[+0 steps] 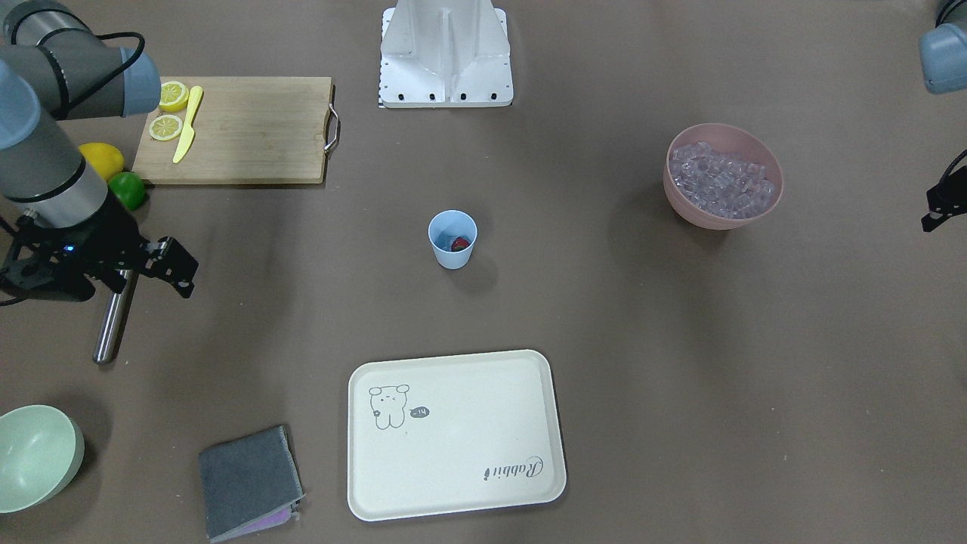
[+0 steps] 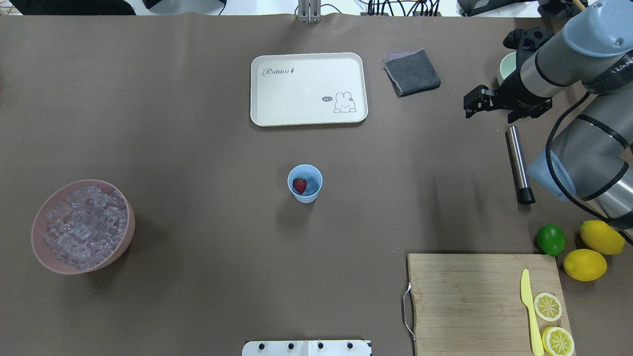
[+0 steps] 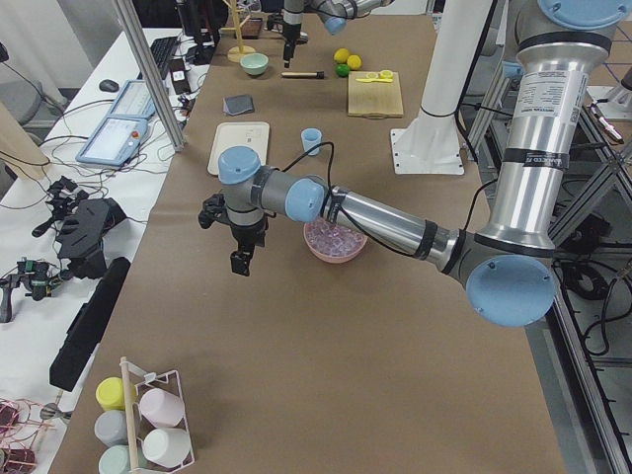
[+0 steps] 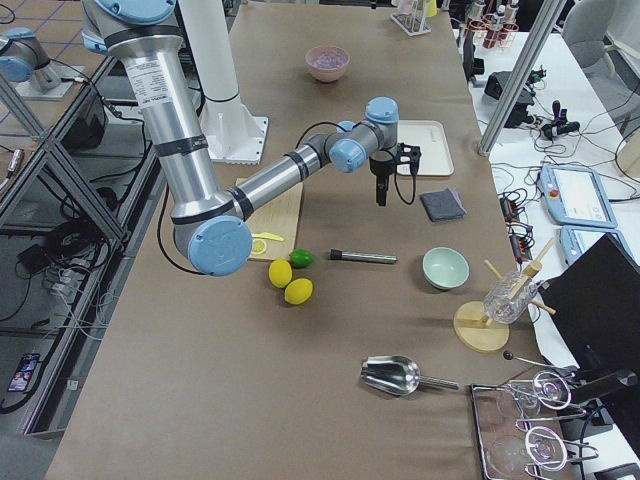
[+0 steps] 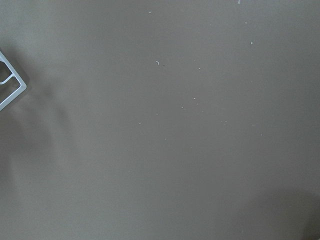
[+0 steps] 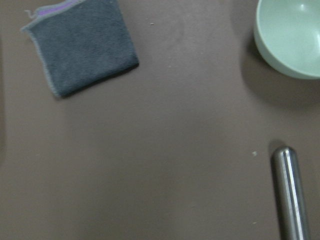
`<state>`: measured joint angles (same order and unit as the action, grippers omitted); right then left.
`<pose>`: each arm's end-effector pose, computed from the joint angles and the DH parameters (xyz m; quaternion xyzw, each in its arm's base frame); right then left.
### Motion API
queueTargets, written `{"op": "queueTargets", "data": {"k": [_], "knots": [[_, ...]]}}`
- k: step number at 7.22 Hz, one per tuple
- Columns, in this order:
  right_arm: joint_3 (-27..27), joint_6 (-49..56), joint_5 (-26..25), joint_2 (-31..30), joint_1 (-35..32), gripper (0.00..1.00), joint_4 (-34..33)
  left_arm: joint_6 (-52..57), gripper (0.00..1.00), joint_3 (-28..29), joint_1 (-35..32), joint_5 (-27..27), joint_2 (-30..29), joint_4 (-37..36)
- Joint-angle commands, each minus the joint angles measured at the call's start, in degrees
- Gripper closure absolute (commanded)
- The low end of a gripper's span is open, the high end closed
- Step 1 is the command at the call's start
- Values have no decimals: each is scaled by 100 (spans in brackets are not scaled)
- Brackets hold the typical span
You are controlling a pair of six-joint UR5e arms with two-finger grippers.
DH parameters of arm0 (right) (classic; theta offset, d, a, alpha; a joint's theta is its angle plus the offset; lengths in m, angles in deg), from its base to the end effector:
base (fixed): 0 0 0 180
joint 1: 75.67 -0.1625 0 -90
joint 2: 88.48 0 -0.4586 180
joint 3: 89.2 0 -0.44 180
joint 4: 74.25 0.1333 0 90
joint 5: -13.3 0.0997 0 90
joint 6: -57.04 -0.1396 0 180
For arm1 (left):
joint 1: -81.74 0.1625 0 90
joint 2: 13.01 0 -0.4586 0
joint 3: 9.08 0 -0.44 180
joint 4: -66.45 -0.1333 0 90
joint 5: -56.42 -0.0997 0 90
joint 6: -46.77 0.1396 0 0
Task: Mash ice and strawberries in cup
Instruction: 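Move the right gripper to the metal muddler beside the green bowl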
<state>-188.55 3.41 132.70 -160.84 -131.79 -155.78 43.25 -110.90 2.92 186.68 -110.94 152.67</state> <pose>-0.3269 -0.6030 0.4411 0.0456 -0.3783 0.0819 0.9209 0.0746 -0.5995 0.5430 0.0858 0.3547 0.1098 0.9245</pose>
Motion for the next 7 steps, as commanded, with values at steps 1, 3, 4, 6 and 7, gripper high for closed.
{"op": "queueTargets", "data": {"k": [1, 3, 4, 6, 7], "knots": [[608, 423, 22, -171, -259, 0, 310, 0, 2, -75, -1, 0, 11, 0], [1458, 423, 22, -120, -295, 0, 1265, 0, 2, -75, -1, -9, -7, 0], [1749, 423, 13, -102, -286, 0, 1627, 0, 2, -84, -1, -9, 19, 61], [1814, 423, 13, -102, -146, 0, 1718, 0, 2, -75, -1, -158, 11, 79], [1822, 432, 13, -111, -76, 0, 1727, 0, 2, -75, -1, -176, 11, 79]]}}
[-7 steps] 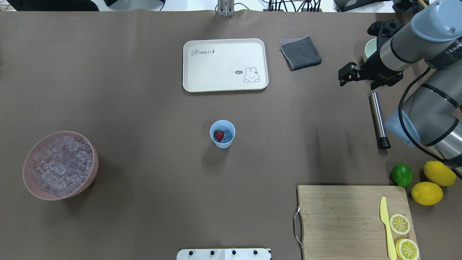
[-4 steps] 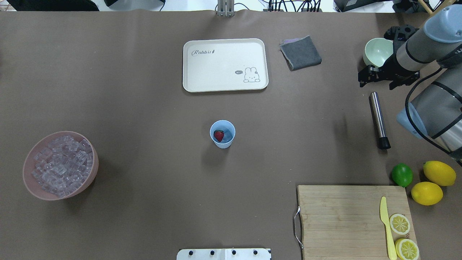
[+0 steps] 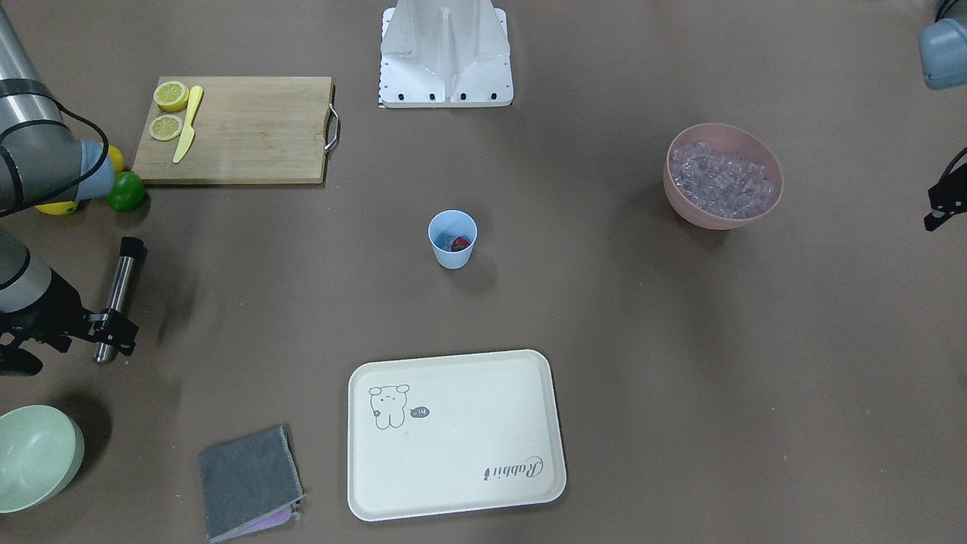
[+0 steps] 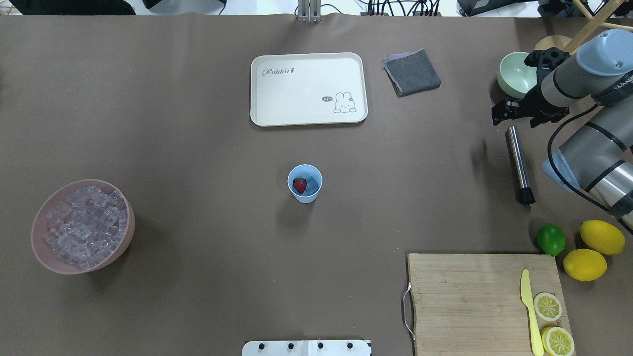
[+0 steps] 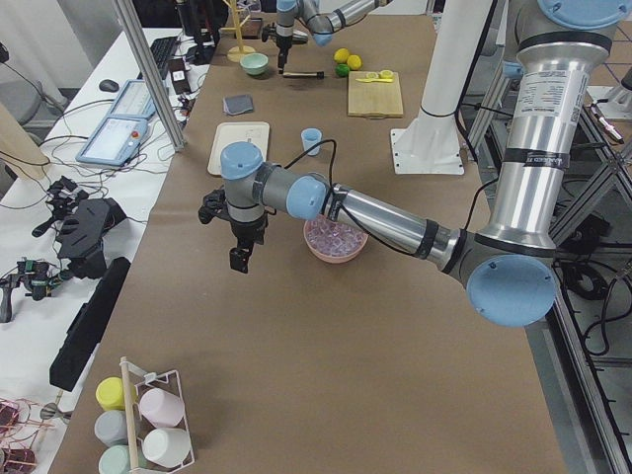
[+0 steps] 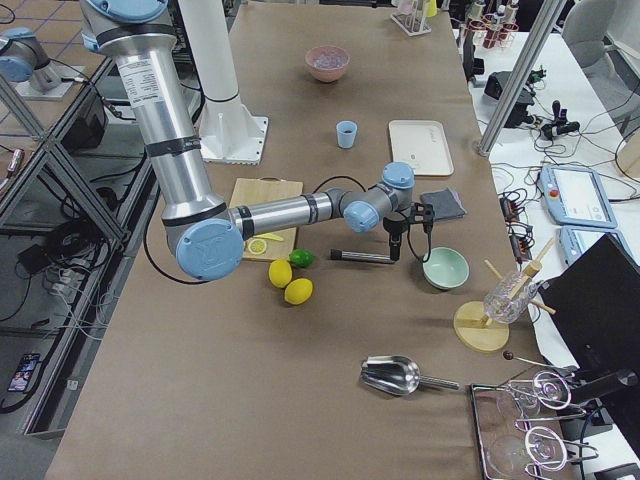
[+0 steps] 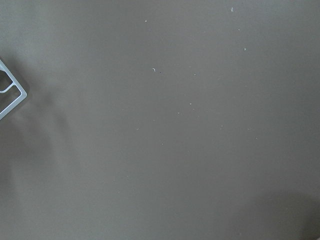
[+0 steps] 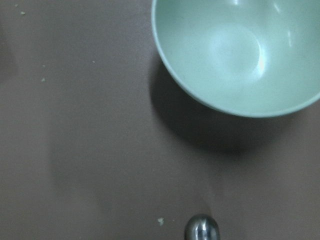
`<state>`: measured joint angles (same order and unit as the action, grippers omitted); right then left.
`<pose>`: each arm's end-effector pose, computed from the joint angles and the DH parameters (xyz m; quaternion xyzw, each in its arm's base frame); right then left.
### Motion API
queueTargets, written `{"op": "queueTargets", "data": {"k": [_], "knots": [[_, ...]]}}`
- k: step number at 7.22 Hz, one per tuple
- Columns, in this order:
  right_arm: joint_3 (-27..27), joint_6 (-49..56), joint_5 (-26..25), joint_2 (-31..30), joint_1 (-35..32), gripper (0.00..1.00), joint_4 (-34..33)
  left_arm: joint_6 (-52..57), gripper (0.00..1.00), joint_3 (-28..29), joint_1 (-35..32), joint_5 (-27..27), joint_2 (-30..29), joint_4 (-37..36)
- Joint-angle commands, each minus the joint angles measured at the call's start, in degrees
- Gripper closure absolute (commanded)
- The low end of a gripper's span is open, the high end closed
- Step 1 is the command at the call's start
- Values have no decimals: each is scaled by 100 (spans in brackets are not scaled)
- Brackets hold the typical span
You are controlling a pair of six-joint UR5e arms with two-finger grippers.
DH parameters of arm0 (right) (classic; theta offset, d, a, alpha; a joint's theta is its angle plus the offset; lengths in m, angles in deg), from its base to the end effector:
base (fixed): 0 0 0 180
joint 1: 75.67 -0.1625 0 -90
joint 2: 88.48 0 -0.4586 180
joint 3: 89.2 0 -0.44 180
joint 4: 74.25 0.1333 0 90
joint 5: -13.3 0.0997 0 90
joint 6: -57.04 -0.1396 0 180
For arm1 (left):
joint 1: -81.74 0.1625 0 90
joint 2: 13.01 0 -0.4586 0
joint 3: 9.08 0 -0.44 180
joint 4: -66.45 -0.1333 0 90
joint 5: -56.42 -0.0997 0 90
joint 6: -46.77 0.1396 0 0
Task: Mash ice and strawberries in cup
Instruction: 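Grasp the top of the metal muddler with the right gripper and lift it upright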
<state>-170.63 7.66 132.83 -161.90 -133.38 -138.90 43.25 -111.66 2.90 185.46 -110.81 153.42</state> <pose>-0.3283 -0.6403 0.5873 0.0504 -0.3662 0.0653 0.9269 0.0720 -0.5996 0.5374 0.0988 0.3458 0.1124 0.9263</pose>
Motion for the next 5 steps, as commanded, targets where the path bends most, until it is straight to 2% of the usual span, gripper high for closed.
{"op": "queueTargets", "data": {"k": [1, 3, 5], "knots": [[49, 33, -1, -22, 111, 0, 40, -9, 2, 1, 0, -54, -2, 5], [101, 139, -1, -58, 111, 0, 40, -9, 2, -8, 0, -54, -11, 5], [285, 130, -1, -84, 120, 2, 346, -9, 2, -8, 0, -54, -20, 5]]}}
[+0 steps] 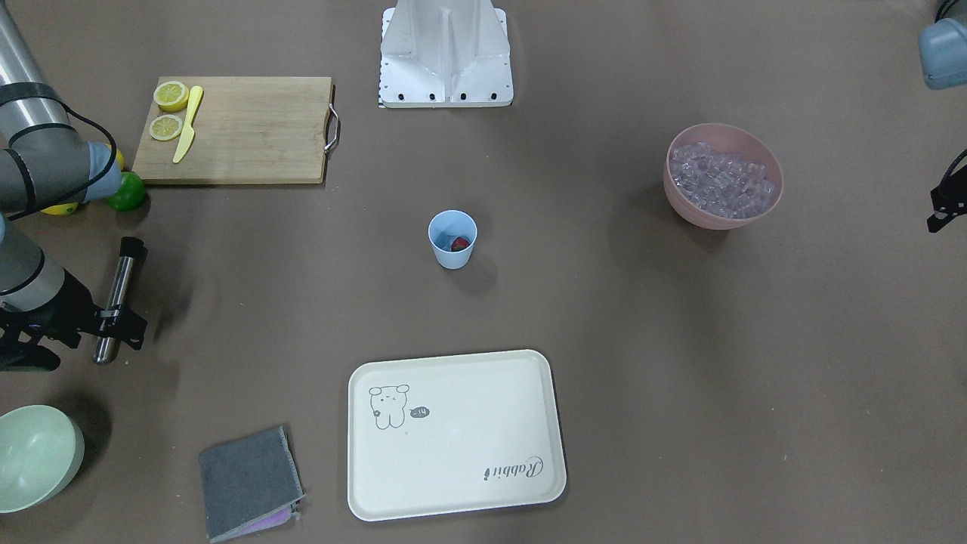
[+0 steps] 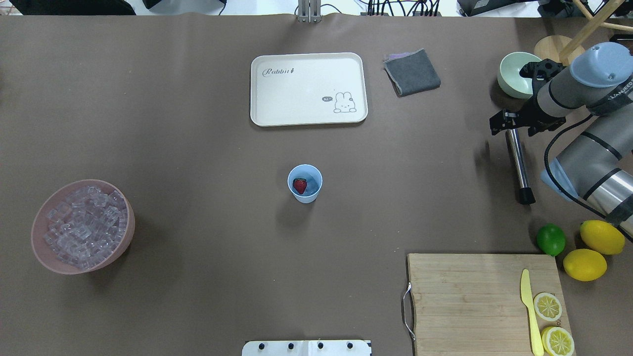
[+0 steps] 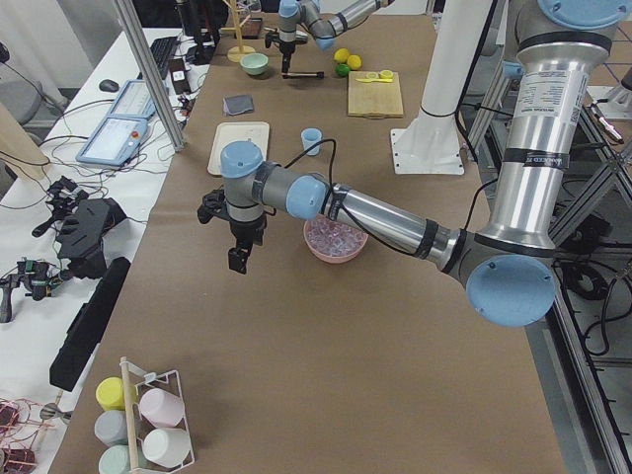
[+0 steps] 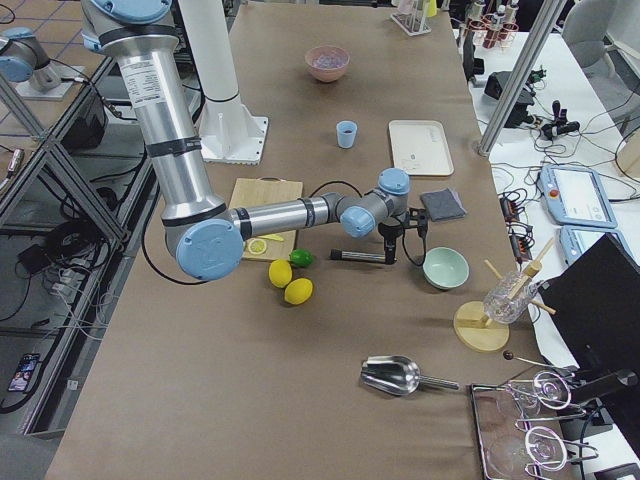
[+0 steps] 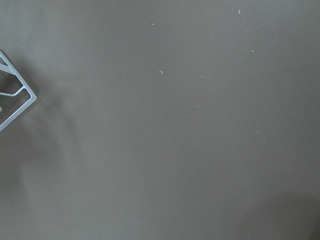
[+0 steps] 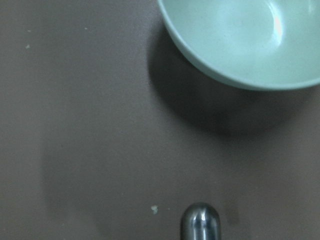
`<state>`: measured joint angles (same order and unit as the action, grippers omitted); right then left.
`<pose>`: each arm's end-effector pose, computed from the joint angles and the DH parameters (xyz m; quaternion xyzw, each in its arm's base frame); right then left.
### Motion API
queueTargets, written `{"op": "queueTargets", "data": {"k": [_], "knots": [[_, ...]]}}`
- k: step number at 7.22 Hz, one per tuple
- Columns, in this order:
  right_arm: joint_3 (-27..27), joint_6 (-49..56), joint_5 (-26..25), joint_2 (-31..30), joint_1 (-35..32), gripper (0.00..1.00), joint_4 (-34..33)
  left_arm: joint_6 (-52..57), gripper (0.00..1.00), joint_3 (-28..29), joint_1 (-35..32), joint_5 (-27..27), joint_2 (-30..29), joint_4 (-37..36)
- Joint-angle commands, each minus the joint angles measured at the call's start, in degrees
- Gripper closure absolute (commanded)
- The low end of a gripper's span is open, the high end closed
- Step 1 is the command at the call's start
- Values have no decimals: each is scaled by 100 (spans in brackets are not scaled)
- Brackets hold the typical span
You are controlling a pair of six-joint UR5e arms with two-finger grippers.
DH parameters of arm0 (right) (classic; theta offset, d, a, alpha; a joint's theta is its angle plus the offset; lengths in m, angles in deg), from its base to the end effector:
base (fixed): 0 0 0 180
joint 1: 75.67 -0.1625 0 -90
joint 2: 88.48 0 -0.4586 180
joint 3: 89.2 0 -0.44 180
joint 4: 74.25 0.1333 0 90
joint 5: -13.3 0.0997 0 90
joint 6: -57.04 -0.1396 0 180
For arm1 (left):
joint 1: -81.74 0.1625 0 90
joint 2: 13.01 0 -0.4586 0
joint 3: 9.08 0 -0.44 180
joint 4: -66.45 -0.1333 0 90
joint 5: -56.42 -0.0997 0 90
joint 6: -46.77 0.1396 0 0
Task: Mash ice and strawberries in cup
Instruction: 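Grasp the top of the metal muddler with the right gripper and lift it upright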
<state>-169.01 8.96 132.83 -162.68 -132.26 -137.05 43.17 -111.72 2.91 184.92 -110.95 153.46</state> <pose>-0.3384 -0.6302 0.6088 0.0473 -0.3635 0.0470 0.9292 0.0714 -0.6009 0.5361 0.1013 0.3417 0.1119 0.9276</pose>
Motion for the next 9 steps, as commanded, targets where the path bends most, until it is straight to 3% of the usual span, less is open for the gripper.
{"op": "queueTargets", "data": {"k": [1, 3, 4, 8, 9], "knots": [[159, 0, 9, -6, 7, 15, 223, 0, 2, -19, 0, 0, 2, 0], [159, 9, 9, -7, 7, 76, 224, 0, 2, -19, 0, 0, -6, 0], [133, 17, 9, -15, 7, 100, 224, 0, 2, -19, 0, 0, -7, 0], [-59, 0, 122, 221, -176, 100, 198, 0, 2, -89, 0, 0, -7, 0], [-113, -78, 549, 396, -413, 100, 215, 0, 2, -194, 0, -9, 28, -9]]}}
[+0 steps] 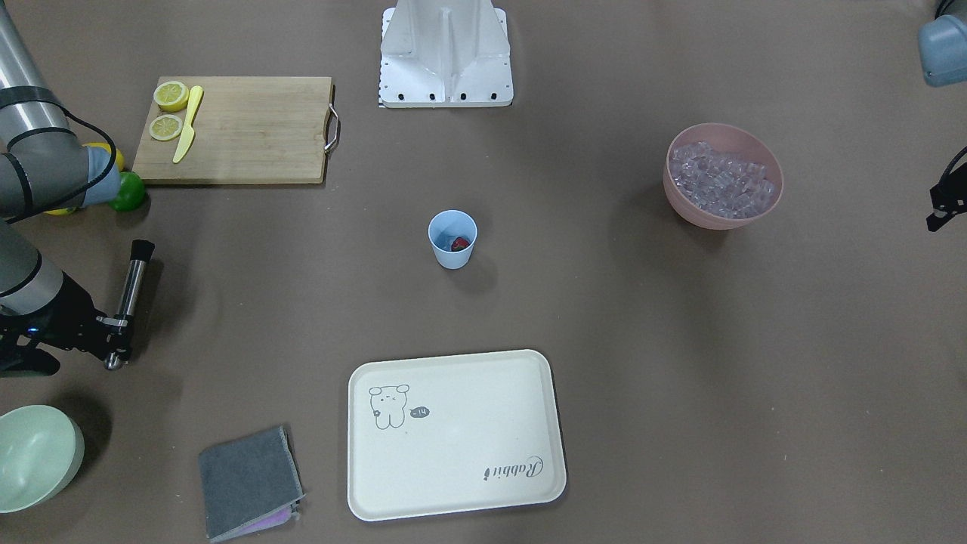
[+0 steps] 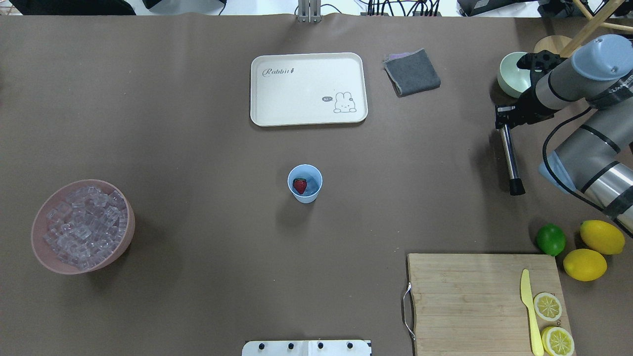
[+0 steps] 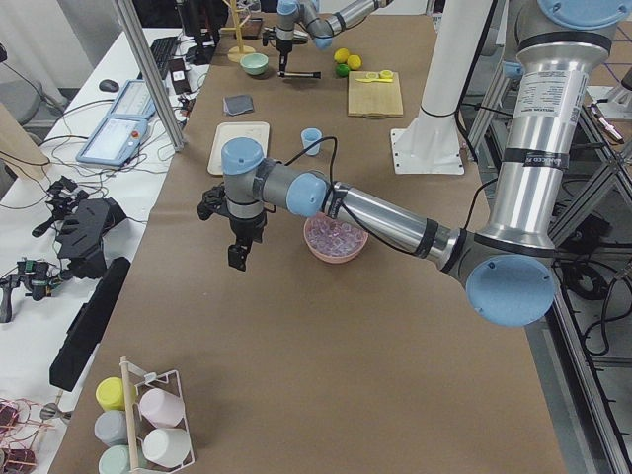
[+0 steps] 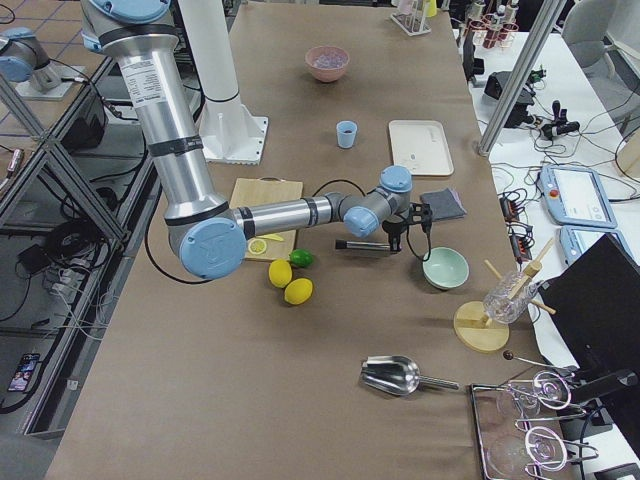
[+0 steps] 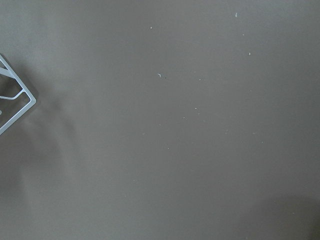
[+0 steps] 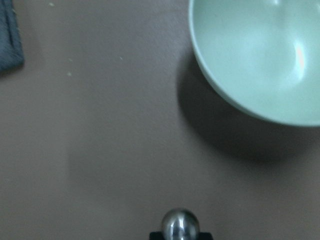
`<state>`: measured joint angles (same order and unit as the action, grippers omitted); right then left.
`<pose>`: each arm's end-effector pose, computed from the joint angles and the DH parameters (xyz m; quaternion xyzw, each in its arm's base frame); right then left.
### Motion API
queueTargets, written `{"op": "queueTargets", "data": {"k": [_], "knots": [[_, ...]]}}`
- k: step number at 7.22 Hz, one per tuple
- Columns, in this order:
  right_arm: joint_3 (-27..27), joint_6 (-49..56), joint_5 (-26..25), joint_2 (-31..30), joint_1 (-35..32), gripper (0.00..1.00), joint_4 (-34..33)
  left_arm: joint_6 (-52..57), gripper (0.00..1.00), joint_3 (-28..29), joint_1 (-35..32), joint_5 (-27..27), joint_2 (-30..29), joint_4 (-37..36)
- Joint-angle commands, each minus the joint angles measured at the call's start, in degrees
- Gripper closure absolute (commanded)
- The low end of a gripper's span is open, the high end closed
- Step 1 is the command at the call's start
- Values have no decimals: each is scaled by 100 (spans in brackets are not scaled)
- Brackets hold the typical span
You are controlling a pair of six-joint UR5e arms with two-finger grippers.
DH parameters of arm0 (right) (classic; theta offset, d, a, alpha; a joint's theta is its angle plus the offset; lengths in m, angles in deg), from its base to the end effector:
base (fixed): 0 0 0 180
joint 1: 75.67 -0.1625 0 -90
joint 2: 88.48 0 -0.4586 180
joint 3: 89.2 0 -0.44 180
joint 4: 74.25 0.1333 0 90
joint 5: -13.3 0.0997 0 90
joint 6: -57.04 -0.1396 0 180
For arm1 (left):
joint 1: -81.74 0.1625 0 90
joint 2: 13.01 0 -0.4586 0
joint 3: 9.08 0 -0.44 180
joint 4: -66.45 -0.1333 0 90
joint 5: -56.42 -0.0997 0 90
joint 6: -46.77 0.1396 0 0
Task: Mash ice and strawberries in cup
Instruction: 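Grasp the top of the metal muddler with the right gripper and lift it upright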
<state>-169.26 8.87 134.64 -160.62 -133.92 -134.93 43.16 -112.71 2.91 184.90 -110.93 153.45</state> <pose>-0.3315 -0.6510 0.5730 0.0712 -0.3936 0.0449 0.9154 0.0710 -0.5993 0.5270 0.1091 0.3421 0.1144 0.9263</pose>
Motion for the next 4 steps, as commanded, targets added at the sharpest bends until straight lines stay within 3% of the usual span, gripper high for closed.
{"op": "queueTargets", "data": {"k": [1, 4], "knots": [[-375, -331, 425, 244, -318, 100, 3, 0, 2, -166, -9, 2, 79, -16], [-1771, -1256, 311, 280, -135, 100, 21, -9, 2, -167, -18, 11, 290, -16]]}}
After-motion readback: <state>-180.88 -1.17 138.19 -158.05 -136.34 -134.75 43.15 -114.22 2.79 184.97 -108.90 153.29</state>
